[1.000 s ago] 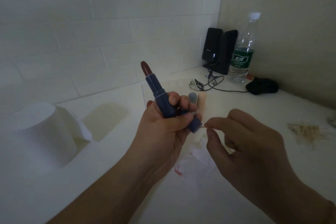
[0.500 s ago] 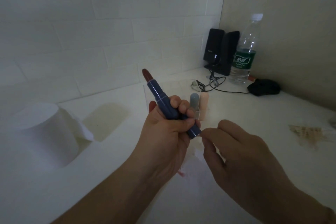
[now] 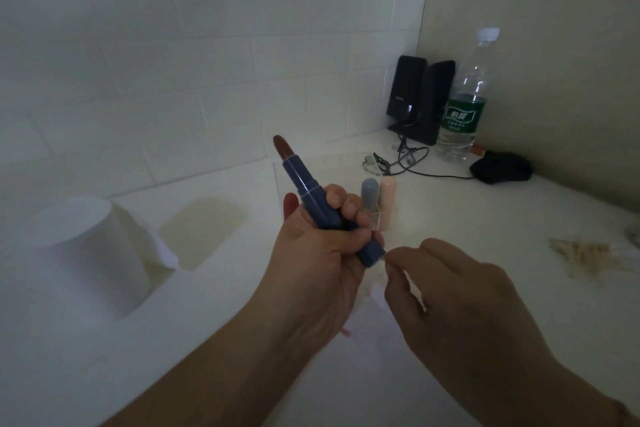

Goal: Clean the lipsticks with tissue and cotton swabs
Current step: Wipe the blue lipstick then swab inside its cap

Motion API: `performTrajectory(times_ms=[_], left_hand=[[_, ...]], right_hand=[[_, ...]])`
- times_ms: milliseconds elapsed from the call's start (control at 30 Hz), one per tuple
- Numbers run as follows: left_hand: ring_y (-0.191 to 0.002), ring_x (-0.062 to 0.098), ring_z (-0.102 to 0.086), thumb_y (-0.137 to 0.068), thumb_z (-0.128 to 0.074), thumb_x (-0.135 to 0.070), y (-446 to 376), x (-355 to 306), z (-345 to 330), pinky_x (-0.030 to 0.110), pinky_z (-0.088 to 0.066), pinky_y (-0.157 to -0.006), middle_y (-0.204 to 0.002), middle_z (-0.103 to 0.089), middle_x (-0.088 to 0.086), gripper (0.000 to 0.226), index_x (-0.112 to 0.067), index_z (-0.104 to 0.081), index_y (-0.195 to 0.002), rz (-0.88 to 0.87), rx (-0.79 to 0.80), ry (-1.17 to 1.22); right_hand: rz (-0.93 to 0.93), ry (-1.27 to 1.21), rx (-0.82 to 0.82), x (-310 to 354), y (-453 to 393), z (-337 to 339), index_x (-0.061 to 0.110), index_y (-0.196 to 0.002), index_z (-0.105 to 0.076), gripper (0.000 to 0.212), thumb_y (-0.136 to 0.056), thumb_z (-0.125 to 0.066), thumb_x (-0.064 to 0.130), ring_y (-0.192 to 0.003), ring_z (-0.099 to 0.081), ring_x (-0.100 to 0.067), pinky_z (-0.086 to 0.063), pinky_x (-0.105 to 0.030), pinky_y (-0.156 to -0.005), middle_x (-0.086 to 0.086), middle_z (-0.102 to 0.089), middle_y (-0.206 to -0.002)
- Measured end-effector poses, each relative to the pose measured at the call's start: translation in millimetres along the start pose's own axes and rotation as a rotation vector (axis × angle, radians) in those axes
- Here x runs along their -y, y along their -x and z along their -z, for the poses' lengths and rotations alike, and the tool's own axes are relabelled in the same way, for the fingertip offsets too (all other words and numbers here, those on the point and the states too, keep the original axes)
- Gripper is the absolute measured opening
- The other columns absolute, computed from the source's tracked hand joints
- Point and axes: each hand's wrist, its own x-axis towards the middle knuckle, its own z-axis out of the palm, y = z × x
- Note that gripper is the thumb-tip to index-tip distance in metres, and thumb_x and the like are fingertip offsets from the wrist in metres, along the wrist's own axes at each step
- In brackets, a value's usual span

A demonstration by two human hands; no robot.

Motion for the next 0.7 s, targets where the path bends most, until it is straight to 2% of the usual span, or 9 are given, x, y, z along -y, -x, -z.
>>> performTrajectory(times_ms=[67, 167, 233, 333, 400, 500, 567, 633, 700], left_hand=[[-0.063, 0.012, -0.05, -0.057, -0.041, 0.018, 0.2, -0.5, -0.2, 0.031, -0.044, -0.069, -0.066, -0.048, 0.0, 0.038, -0.016, -0.043, -0.073, -0.003, -0.004, 0.006], [-0.062, 0.012, -0.049, -0.057, -0.04, 0.019, -0.9, -0.8, 0.6, 0.03, -0.044, -0.067, -0.066, -0.048, -0.001, 0.038, -0.016, -0.043, -0.072, -0.003, -0.011, 0.02], [-0.061, 0.011, -0.05, -0.056, -0.04, 0.019, -1.9, -0.7, 0.8, 0.03, -0.044, -0.066, -0.066, -0.048, -0.001, 0.039, -0.016, -0.042, -0.072, -0.002, -0.02, 0.024], [-0.061, 0.012, -0.05, -0.056, -0.04, 0.019, -2.0, -0.1, -0.7, 0.032, -0.043, -0.07, -0.066, -0.048, 0.0, 0.039, -0.016, -0.042, -0.072, -0.004, -0.034, 0.031], [-0.061, 0.012, -0.05, -0.056, -0.04, 0.019, -1.5, -0.4, -0.7, 0.032, -0.043, -0.069, -0.065, -0.048, 0.0, 0.038, -0.016, -0.042, -0.072, 0.002, -0.035, 0.034], [-0.06, 0.011, -0.051, -0.058, -0.04, 0.02, -1.5, -0.4, 0.9, 0.029, -0.045, -0.065, -0.065, -0.049, -0.001, 0.038, -0.017, -0.043, -0.07, 0.033, -0.035, 0.059], [-0.059, 0.011, -0.051, -0.059, -0.04, 0.02, -1.7, -0.7, 1.9, 0.029, -0.045, -0.065, -0.066, -0.049, 0.0, 0.038, -0.017, -0.044, -0.069, 0.049, -0.037, 0.077], [-0.058, 0.011, -0.052, -0.06, -0.039, 0.02, -1.8, -0.7, 2.4, 0.028, -0.046, -0.064, -0.066, -0.049, 0.0, 0.037, -0.016, -0.044, -0.069, 0.061, -0.037, 0.095], [-0.058, 0.011, -0.052, -0.061, -0.038, 0.02, -2.1, -0.8, 2.4, 0.027, -0.046, -0.064, -0.066, -0.049, 0.0, 0.037, -0.016, -0.045, -0.068, 0.07, -0.032, 0.114]], right_hand=[[-0.043, -0.058, 0.003, 1.1, 1.0, -2.4, 0.011, -0.059, -0.065, 0.016, -0.072, -0.07, 0.002, -0.036, -0.038, -0.009, -0.022, -0.011, -0.046, 0.003, -0.048, -0.049], [-0.107, -0.217, -0.001, -0.8, 1.0, -3.5, 0.016, -0.067, -0.067, 0.021, -0.08, -0.052, 0.022, -0.049, -0.026, 0.001, -0.024, -0.008, -0.055, 0.014, -0.032, -0.057], [-0.125, -0.227, 0.005, -4.3, 0.9, -3.1, 0.016, -0.069, -0.068, 0.025, -0.081, -0.048, 0.025, -0.05, -0.027, 0.001, -0.027, -0.007, -0.056, 0.015, -0.034, -0.056], [-0.133, -0.112, 0.041, -4.1, 0.3, -1.3, 0.013, -0.065, -0.067, 0.02, -0.079, -0.055, 0.02, -0.038, -0.042, -0.008, -0.032, -0.012, -0.045, 0.004, -0.052, -0.052], [-0.103, -0.079, 0.045, -0.8, 1.6, -1.4, 0.011, -0.062, -0.065, 0.009, -0.07, -0.064, 0.015, -0.035, -0.044, -0.012, -0.03, -0.013, -0.041, 0.0, -0.053, -0.051], [-0.108, -0.112, 0.079, 0.1, 3.7, -2.5, 0.015, -0.064, -0.063, 0.013, -0.076, -0.06, 0.018, -0.038, -0.038, -0.009, -0.026, -0.014, -0.042, 0.005, -0.047, -0.052], [-0.133, -0.16, 0.09, 0.3, 2.7, -2.1, 0.017, -0.065, -0.064, 0.02, -0.08, -0.052, 0.023, -0.042, -0.029, -0.004, -0.019, -0.009, -0.048, 0.011, -0.038, -0.054], [-0.143, -0.224, 0.071, 0.4, 2.1, -2.2, 0.018, -0.067, -0.067, 0.018, -0.079, -0.055, 0.023, -0.047, -0.024, 0.0, -0.024, -0.008, -0.052, 0.017, -0.029, -0.059], [-0.16, -0.301, 0.064, 0.2, 1.2, -1.3, 0.019, -0.07, -0.069, 0.02, -0.079, -0.053, 0.026, -0.049, -0.026, 0.001, -0.026, 0.001, -0.058, 0.022, -0.024, -0.06]])
